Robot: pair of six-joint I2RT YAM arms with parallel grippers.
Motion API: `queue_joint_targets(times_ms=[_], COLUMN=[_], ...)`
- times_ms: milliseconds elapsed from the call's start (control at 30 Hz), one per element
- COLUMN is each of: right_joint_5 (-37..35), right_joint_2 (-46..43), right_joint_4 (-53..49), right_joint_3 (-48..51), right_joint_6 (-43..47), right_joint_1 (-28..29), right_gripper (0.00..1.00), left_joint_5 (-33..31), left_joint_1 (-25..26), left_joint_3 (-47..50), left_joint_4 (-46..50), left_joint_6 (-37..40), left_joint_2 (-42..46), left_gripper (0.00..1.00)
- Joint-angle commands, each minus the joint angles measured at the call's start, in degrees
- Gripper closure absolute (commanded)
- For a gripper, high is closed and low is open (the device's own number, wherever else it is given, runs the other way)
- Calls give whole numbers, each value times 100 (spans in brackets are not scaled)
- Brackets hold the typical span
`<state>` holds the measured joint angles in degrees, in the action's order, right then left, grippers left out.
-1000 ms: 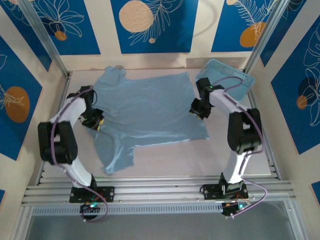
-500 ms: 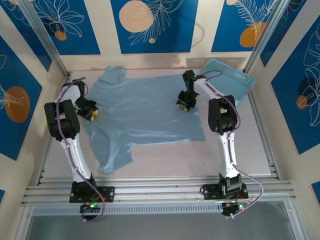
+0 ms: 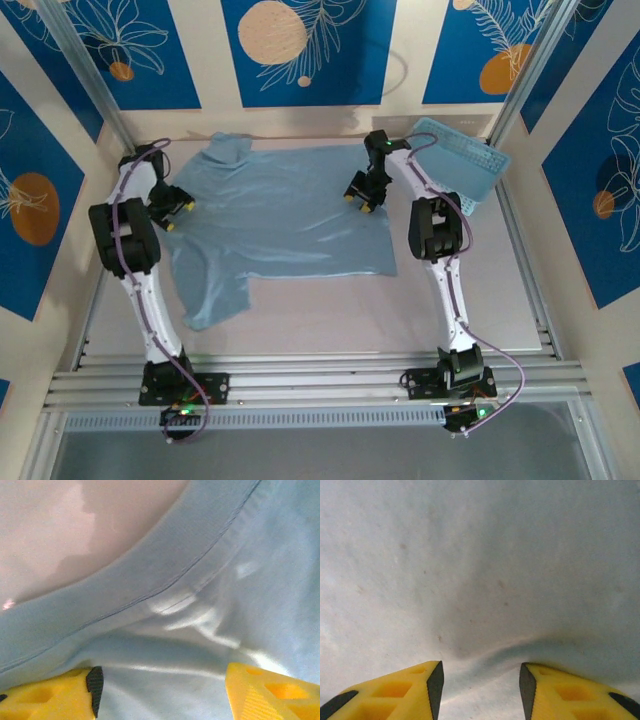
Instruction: Fold and stack the t-shirts
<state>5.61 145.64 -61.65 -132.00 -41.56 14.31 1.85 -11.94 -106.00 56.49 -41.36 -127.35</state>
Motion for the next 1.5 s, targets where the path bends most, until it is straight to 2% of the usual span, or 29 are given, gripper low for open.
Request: queue_joint_targets(times_ms=[0, 200, 367, 500, 667, 767, 933, 1167, 1300, 1467], right_joint_5=[128, 281, 520, 583, 597, 617, 607, 315, 180, 21], right_joint_2=[-1135, -3324, -4338, -4842, -5163, -5232, -5294, -5461, -5616, -5527], right_joint_4=[74, 1382, 1708, 1747, 1790, 1775, 1778, 1877, 2075, 2103], right_joint_3=[587, 3277, 4796, 5554, 6081, 6226, 6339, 6842, 7236, 7440], right_joint_6=[104, -476, -551, -508, -460, -412, -405, -401, -441, -597], right_joint_1=[69, 152, 228, 218, 153, 150, 143, 13, -224, -472], right_gripper=[49, 45, 45, 45, 45, 45, 46, 48, 51, 52], left_joint_5=[-688, 23, 359, 271, 302, 367, 309, 290, 202, -284], left_joint_1=[4, 11, 99, 146, 319, 397, 610, 861, 922, 926], left_joint_3=[869, 4277, 5741, 6350, 6780, 6879, 6868, 6889, 6892, 6714], left_joint_4=[688, 653, 644, 681, 405, 13, -377, -680, -743, -145], left_joint_6=[15, -595, -793, -753, -750, -754, -861, -1149, -1331, -1566], left_joint_2=[1413, 3604, 4490, 4982, 5144, 4985, 4635, 4496, 4540, 5252], left_gripper=[31, 40, 48, 52, 53, 53, 59, 77, 100, 100])
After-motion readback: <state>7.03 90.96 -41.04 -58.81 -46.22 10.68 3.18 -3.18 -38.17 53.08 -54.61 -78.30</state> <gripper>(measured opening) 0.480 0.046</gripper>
